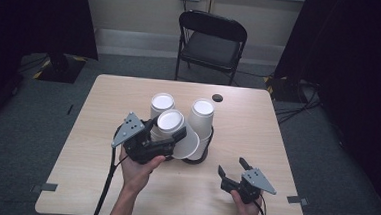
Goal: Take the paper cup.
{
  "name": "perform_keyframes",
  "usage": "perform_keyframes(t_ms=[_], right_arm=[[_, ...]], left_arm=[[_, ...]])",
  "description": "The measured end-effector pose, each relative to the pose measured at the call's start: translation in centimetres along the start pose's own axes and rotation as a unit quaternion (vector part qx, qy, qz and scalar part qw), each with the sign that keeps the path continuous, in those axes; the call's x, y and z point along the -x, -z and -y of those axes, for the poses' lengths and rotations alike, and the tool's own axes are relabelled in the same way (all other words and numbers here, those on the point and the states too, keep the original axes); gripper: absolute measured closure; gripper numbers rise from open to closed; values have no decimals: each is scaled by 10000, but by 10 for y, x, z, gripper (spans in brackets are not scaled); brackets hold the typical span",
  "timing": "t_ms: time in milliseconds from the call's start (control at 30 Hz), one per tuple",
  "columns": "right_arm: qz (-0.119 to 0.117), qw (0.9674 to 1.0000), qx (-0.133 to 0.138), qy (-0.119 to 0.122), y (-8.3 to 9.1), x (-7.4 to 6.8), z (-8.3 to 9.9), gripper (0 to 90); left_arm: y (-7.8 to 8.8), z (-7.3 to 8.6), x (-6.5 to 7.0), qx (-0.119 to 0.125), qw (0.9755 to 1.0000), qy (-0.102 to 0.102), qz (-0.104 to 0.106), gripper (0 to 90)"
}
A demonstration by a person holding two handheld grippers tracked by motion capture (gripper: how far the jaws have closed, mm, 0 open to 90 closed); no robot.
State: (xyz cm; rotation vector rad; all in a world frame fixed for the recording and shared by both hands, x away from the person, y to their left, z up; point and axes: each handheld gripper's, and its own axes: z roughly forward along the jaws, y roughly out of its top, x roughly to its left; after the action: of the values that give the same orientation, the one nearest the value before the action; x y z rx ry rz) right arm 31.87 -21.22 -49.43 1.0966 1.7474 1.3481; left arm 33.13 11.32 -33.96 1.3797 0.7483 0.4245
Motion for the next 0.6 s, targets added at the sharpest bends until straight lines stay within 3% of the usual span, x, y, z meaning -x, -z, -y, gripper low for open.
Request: perform_keyframes(t_ms=[133, 267, 400, 600], right_arm=[[24, 10000, -30, 90, -2, -4, -1, 202], [-134, 9999, 19, 69, 0, -12, 0, 258], [-432, 9990, 150, -26, -1, -29, 0, 265], [-974, 9948, 266, 145, -2, -57, 0, 322]], left_arm=[[0, 9, -2, -105, 9998, 147, 22, 234], [0, 19, -3, -183, 9992, 360, 34, 234], [2, 30, -5, -289, 9983, 509, 45, 234], [8, 45, -10, -392, 9964, 747, 31, 234]])
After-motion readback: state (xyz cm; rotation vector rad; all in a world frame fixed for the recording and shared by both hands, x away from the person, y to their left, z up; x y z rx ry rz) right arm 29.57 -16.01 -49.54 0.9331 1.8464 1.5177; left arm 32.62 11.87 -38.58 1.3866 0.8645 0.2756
